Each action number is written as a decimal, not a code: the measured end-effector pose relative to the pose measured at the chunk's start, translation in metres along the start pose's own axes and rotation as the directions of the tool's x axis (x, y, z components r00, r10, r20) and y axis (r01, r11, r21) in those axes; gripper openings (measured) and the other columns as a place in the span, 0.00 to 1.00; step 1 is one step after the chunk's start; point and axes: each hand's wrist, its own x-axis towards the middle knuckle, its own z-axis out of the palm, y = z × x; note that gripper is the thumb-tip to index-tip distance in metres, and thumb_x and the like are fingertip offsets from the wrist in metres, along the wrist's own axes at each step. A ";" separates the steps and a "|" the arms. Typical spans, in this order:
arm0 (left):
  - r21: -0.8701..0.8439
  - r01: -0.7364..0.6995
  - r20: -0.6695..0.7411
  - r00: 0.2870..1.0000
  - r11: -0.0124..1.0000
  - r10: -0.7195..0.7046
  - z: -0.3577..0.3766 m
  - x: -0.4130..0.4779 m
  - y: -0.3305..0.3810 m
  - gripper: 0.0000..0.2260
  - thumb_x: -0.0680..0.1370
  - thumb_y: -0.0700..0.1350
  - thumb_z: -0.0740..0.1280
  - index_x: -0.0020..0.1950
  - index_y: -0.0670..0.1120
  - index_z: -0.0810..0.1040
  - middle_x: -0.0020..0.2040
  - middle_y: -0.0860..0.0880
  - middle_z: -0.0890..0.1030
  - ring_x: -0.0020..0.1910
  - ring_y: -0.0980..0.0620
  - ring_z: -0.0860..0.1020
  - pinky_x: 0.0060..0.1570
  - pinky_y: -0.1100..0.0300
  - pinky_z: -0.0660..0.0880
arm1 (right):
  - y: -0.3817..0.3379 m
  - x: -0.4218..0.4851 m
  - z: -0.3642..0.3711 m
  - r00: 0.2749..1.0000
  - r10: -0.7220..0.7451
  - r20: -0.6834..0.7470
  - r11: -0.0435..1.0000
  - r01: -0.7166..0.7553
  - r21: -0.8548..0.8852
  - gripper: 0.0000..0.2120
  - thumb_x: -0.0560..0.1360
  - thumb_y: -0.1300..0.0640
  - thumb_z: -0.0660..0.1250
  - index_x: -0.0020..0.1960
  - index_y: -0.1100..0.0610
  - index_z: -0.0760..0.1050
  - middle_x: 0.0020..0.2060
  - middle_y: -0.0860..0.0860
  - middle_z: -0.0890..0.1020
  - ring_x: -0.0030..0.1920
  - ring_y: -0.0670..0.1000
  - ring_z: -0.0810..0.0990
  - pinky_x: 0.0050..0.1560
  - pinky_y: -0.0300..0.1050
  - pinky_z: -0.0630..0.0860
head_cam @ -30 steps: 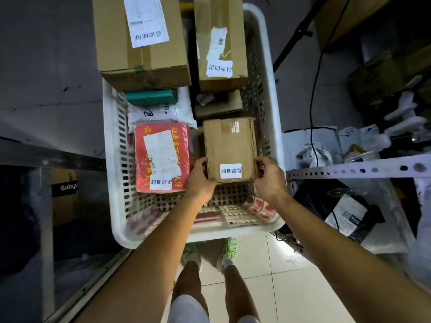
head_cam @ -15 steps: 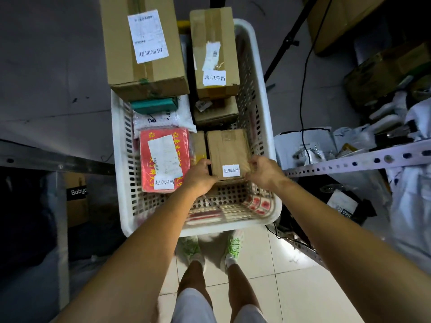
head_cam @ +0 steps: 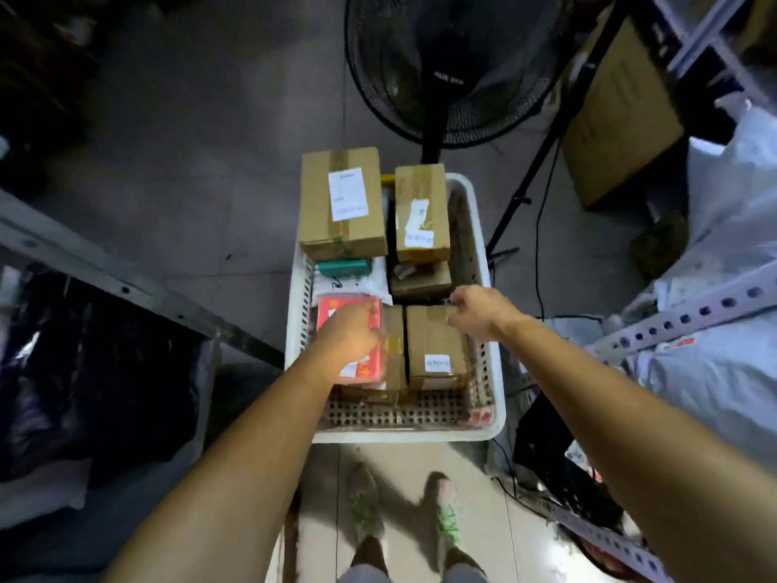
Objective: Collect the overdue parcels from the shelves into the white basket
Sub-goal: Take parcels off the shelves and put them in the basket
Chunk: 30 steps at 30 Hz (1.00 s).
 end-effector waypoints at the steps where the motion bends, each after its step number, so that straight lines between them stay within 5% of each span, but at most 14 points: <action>1: 0.000 0.018 -0.013 1.000 1.000 -0.018 -0.006 -0.008 -0.002 0.16 0.80 0.46 0.65 0.68 0.48 0.75 0.60 0.45 0.80 0.56 0.44 0.78 0.48 0.58 0.72 | -0.007 -0.004 -0.004 1.000 -0.027 -0.004 0.999 0.027 -0.032 0.23 0.78 0.49 0.65 0.71 0.53 0.69 0.63 0.54 0.77 0.61 0.57 0.76 0.54 0.46 0.73; 7: -0.096 0.216 -0.173 0.958 0.972 -0.230 -0.034 -0.094 -0.032 0.15 0.79 0.49 0.66 0.65 0.50 0.75 0.60 0.44 0.80 0.56 0.42 0.79 0.56 0.52 0.77 | -0.070 -0.033 -0.011 0.957 -0.287 0.028 0.925 0.285 -0.251 0.14 0.77 0.50 0.66 0.60 0.55 0.75 0.57 0.55 0.81 0.55 0.57 0.79 0.51 0.46 0.75; 16: -0.391 0.440 -0.269 0.786 0.809 -0.557 0.008 -0.273 -0.107 0.18 0.81 0.51 0.66 0.69 0.48 0.72 0.66 0.44 0.76 0.62 0.43 0.75 0.63 0.50 0.74 | -0.175 -0.125 0.046 0.772 -0.573 0.275 0.614 0.627 -0.480 0.24 0.77 0.47 0.65 0.70 0.53 0.70 0.64 0.58 0.77 0.64 0.60 0.76 0.61 0.48 0.73; 24: -0.633 0.552 -0.264 0.505 0.542 -0.822 0.095 -0.461 -0.146 0.16 0.77 0.50 0.68 0.64 0.50 0.75 0.59 0.41 0.81 0.57 0.39 0.80 0.57 0.46 0.78 | -0.243 -0.246 0.145 0.489 -0.681 0.545 0.251 0.855 -0.454 0.23 0.80 0.50 0.63 0.72 0.57 0.68 0.69 0.57 0.72 0.67 0.59 0.72 0.65 0.49 0.69; 30: -0.732 0.614 -0.181 0.242 0.295 -0.953 0.190 -0.597 -0.131 0.16 0.78 0.51 0.67 0.66 0.52 0.74 0.62 0.46 0.79 0.57 0.46 0.79 0.54 0.56 0.76 | -0.245 -0.358 0.242 0.279 -0.660 0.698 -0.033 0.917 -0.398 0.20 0.79 0.47 0.65 0.67 0.55 0.71 0.63 0.54 0.77 0.60 0.55 0.77 0.60 0.47 0.73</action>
